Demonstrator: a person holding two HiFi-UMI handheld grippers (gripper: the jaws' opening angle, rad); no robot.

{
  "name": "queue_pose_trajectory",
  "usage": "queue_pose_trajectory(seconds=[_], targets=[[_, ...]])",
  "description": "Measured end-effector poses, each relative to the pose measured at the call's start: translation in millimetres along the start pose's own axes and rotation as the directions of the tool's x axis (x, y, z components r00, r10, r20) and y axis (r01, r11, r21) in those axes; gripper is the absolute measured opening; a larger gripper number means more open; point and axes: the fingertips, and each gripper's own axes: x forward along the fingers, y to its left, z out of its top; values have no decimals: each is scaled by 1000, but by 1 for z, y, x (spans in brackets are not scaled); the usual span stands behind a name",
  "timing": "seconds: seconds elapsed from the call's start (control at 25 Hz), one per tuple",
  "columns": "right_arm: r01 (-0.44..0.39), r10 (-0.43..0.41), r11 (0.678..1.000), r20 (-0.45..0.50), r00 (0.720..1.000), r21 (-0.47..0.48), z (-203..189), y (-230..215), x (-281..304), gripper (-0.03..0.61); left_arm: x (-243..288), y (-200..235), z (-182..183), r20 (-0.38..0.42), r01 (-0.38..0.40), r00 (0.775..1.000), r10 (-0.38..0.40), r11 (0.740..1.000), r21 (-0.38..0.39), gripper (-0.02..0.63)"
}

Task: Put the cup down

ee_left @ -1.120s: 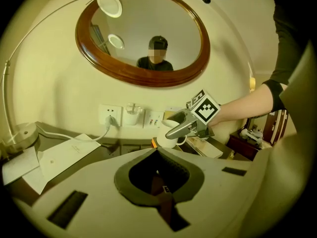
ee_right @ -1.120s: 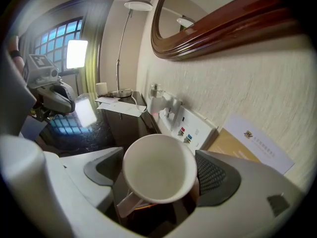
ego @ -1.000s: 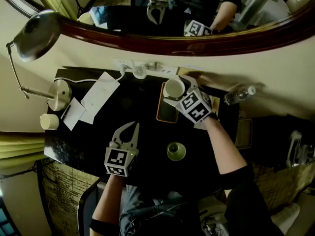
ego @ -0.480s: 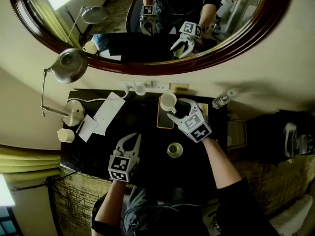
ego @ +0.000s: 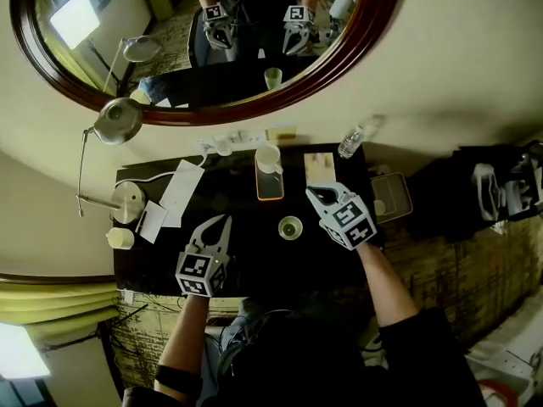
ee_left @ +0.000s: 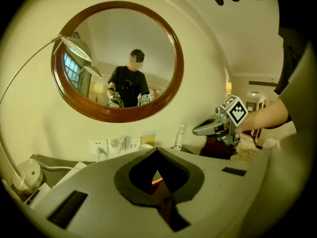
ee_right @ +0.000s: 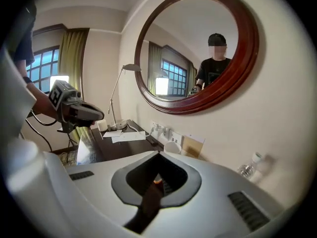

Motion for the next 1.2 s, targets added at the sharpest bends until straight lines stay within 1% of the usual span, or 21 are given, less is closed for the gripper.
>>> queue_pose_trajectory(seconds=[0.2, 0.32, 0.44, 0.56, 0.68, 0.84, 0.96, 1.04, 1.12, 1.2], targets=[[54, -55, 996, 8, 998, 75, -31, 14, -44, 9, -10, -12, -6, -8, 32, 999, -32, 999, 23, 6], [81, -83, 988, 10, 997, 132, -47, 22, -62, 9, -16, -27, -8, -21, 78, 997, -77, 996, 39, 6], [100, -103, 983, 14, 995, 156, -59, 24, -69, 9, -19, -40, -8, -27, 107, 994, -105, 992, 73, 6], [107, -108, 978, -1, 994, 180, -69, 29, -72, 9, -18, -46, -10, -28, 111, 994, -109, 991, 69, 6], [111, -109, 976, -21, 994, 189, -76, 33, -73, 9, -17, -46, -17, -23, 114, 993, -112, 992, 58, 6], [116, -112, 974, -29, 993, 194, -81, 33, -76, 9, -19, -49, -14, -11, 103, 995, -103, 993, 51, 6], [115, -110, 973, -37, 993, 202, -86, 33, -77, 9, -19, -49, -16, -4, 105, 994, -105, 992, 68, 6], [112, -106, 973, -40, 993, 204, -87, 33, -77, 9, -18, -51, -15, -2, 105, 995, -105, 993, 59, 6], [111, -104, 972, -45, 994, 208, -89, 33, -78, 9, -16, -56, -18, -2, 122, 993, -122, 991, 53, 6], [109, -102, 971, -46, 994, 211, -91, 32, -79, 9, -13, -61, -23, -8, 156, 988, -156, 986, 66, 35]])
